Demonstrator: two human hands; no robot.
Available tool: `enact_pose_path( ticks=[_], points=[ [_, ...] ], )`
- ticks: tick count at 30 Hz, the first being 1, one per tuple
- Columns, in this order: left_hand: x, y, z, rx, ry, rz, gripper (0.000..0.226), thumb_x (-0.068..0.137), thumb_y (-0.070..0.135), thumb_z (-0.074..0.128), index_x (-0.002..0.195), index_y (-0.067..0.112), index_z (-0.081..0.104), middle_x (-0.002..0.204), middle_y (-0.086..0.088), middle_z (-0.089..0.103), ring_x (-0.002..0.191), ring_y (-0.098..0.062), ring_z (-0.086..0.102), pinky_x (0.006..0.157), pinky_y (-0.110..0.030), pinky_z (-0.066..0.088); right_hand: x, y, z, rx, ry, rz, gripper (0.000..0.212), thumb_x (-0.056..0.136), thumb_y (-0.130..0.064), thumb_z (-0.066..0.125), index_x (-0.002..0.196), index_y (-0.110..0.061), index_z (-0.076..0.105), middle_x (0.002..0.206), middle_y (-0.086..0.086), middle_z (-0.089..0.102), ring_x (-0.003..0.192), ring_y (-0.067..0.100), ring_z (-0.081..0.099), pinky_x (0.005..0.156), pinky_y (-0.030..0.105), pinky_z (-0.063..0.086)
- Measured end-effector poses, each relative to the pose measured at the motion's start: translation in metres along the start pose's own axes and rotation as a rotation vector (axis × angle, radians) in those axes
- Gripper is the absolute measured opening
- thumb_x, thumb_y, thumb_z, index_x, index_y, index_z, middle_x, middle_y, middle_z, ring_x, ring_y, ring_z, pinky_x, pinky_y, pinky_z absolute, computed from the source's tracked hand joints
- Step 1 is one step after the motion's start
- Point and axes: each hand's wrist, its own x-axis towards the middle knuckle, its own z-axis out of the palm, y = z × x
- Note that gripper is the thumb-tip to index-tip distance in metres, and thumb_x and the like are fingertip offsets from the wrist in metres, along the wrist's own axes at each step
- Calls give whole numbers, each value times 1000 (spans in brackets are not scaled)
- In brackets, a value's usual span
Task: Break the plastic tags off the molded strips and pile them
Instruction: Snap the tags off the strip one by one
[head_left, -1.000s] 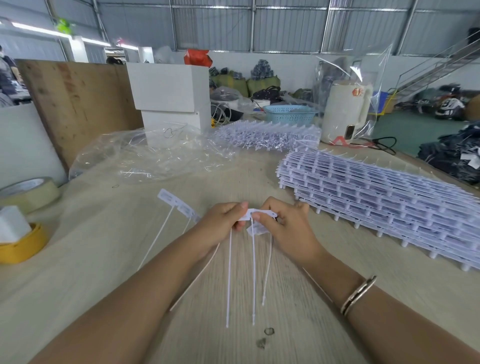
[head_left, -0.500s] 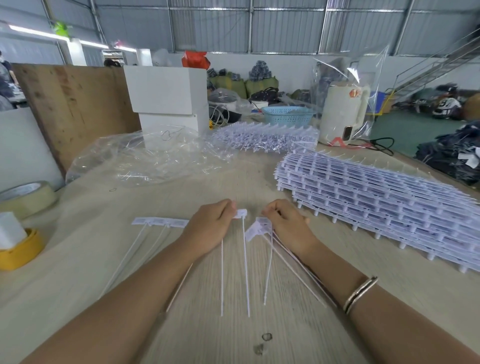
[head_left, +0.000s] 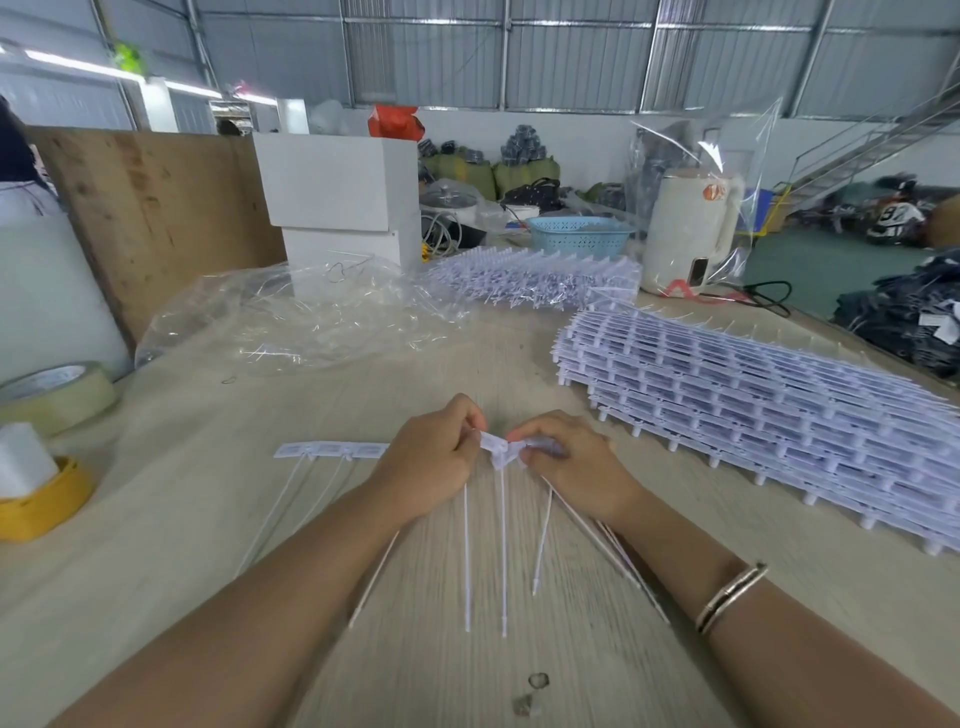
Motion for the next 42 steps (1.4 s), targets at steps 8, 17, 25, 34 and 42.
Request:
enact_pose_path(
  ticks=[8,17,25,34,42],
  points=[
    [-3,14,0,-178,-3,68,8,95,13,48,102,17,48,76,15,57,59,8,47,59,-12,30,1,-1,2,27,20,20,16,93,-41,50,93,-34,65,107,-23,50,121,8,37,109,44,22],
    [-1,8,-10,100,-70,46,22,96,32,47,76,23,51,64,8,48,65,-13,48,64,-29,32,-1,-1,1,243,36,76,12,86,-41,58,76,-35,63,99,6,59,112,29,47,104,53,31],
    [2,2,-9,-157,-77,-70,30,92,32,56,65,24,47,57,12,42,50,1,38,51,-15,30,-4,-10,1,241,7,-30,11,85,-29,65,81,-37,71,85,7,69,92,23,60,95,54,39],
    [0,12,-13,-556,-152,-119,33,97,25,48,65,23,52,56,14,52,53,0,42,51,-13,32,-10,-20,5,189,255,-199,25,88,-16,63,82,-40,68,81,-10,68,90,16,59,90,56,38],
    [3,1,-16,-389,54,-123,24,96,16,48,84,-2,59,62,4,53,64,-13,48,68,-29,38,2,-5,-5,288,226,31,15,92,-18,58,77,-23,61,83,0,59,83,12,58,90,40,42]
  ],
)
